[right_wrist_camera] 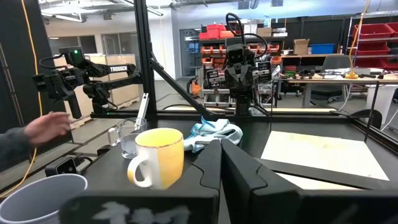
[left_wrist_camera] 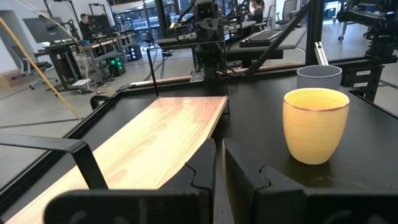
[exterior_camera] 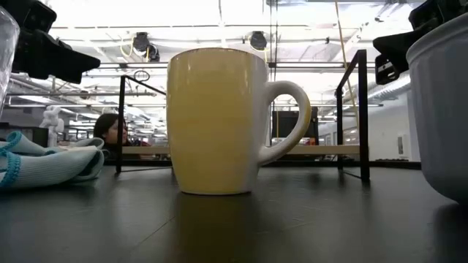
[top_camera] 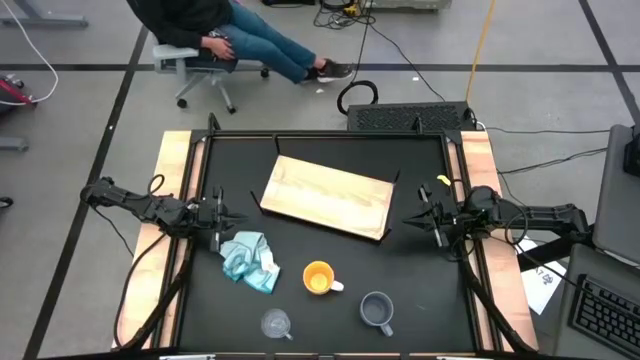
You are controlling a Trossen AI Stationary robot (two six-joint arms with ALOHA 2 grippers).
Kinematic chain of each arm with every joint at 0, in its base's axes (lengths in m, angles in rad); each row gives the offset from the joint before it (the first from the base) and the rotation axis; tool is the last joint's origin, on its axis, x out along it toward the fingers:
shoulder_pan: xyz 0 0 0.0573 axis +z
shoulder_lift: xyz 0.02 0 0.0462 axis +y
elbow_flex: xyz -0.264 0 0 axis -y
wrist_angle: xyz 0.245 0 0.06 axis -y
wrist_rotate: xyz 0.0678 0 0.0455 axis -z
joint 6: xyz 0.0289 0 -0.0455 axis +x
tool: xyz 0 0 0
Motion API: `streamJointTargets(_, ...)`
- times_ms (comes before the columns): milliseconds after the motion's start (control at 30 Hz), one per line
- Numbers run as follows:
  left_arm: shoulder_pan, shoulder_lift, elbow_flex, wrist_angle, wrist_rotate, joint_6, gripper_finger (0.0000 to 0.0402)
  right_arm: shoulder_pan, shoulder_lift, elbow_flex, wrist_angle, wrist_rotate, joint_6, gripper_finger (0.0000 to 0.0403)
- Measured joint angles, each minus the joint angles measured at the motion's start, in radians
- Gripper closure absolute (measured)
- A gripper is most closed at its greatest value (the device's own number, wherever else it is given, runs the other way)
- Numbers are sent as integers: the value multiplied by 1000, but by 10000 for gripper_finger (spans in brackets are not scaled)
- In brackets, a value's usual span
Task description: Stack small to large cups/mugs on shelf
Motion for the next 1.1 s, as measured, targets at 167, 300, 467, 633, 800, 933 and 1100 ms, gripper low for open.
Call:
streamJointTargets(167, 0, 0, 0, 0, 0, 0, 369, 0, 0, 0, 0, 0, 0, 403)
streamJointTargets(300, 0, 0, 0, 0, 0, 0, 369, 0, 0, 0, 0, 0, 0, 403)
streamJointTargets(467, 0, 0, 0, 9, 0, 0, 369, 0, 0, 0, 0, 0, 0, 403)
streamJointTargets(633, 0, 0, 0, 11, 0, 0, 369, 0, 0, 0, 0, 0, 0, 403)
streamJointTargets(800, 0, 0, 0, 47, 3, -38, 369, 0, 0, 0, 0, 0, 0, 403)
streamJointTargets(933, 0, 0, 0, 109, 4, -123, 369, 0, 0, 0, 0, 0, 0, 403)
streamJointTargets(1100, 0, 0, 0, 136, 4, -167, 369, 0, 0, 0, 0, 0, 0, 403)
